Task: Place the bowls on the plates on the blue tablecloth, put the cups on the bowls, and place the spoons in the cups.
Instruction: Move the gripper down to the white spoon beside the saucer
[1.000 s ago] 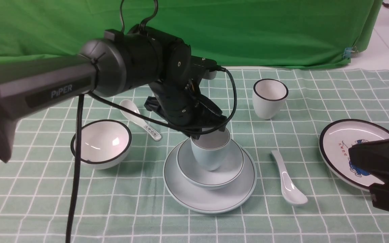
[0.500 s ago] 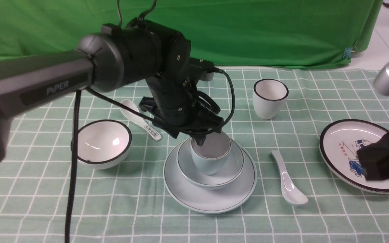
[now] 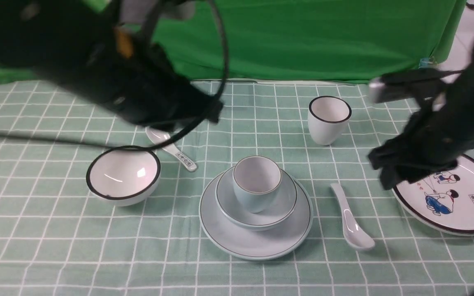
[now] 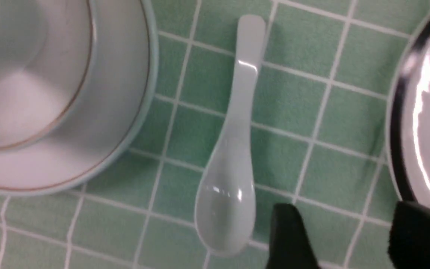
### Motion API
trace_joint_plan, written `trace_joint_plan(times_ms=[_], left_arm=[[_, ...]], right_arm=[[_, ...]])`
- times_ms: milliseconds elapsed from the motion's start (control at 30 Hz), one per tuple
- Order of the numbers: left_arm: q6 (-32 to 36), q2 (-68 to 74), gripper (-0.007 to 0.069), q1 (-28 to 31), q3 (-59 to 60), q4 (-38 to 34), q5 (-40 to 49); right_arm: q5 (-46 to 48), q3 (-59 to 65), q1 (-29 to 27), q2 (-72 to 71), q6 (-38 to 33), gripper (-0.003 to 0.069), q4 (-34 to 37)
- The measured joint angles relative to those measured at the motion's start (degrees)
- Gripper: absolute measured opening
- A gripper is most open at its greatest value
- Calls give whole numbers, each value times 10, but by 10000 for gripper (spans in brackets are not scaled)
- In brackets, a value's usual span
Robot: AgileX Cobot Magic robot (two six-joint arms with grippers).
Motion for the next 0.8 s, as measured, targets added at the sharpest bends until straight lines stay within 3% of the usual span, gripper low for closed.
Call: trace_joint_plan(times_ms=[167, 500, 700, 767, 800], left_arm=[[-37, -109, 8, 0, 149, -1, -85], [-82, -206, 8, 0, 240, 20, -89], [-84, -206, 8, 0, 240, 20, -78], [-86, -206, 8, 0, 240, 20, -77], [-87, -206, 8, 0, 241, 20, -77]], right_arm=[[-27, -62, 15, 97, 0, 471, -1], [-66, -89, 20, 194, 11, 467, -1], [-75, -90, 20, 210, 10, 386, -3], [-77, -90, 20, 210, 5, 328, -4], [-77, -90, 20, 210, 1, 264, -3]])
